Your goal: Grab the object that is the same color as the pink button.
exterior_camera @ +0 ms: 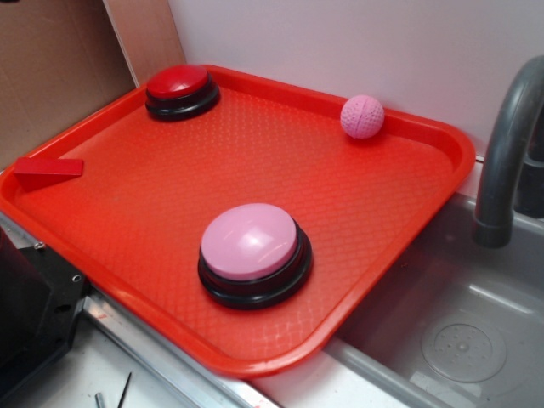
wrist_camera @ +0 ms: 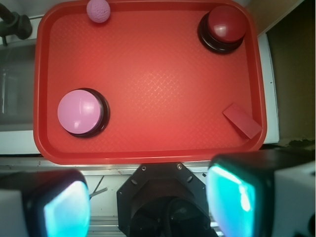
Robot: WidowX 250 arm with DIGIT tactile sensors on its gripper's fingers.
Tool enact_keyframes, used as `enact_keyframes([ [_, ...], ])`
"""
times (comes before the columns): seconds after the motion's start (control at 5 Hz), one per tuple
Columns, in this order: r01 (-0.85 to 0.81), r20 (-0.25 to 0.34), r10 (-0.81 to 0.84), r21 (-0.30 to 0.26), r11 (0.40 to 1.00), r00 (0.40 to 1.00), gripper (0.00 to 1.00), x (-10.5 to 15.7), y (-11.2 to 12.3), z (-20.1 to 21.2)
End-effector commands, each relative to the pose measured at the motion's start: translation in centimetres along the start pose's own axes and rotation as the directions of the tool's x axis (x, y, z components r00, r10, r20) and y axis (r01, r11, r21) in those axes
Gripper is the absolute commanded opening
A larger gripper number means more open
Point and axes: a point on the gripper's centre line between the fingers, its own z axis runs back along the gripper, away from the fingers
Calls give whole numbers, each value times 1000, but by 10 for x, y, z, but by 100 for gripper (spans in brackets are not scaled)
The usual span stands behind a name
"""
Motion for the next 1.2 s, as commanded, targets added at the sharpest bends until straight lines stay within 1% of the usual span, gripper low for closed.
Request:
enact_keyframes([
  [0.0, 0, 0, 0, 0, 1000, 1000, 100, 0, 0, 0],
  [0.2, 35, 16, -36, 89, 995, 999, 100, 30, -12, -38],
  [0.4, 61, 97, -68, 69, 996, 993, 100, 58, -34, -51],
  [0.6, 12, 163, -23, 65, 998, 986, 100, 87, -42, -69],
  [1.0, 12, 163, -23, 65, 998, 986, 100, 87, -42, -69],
])
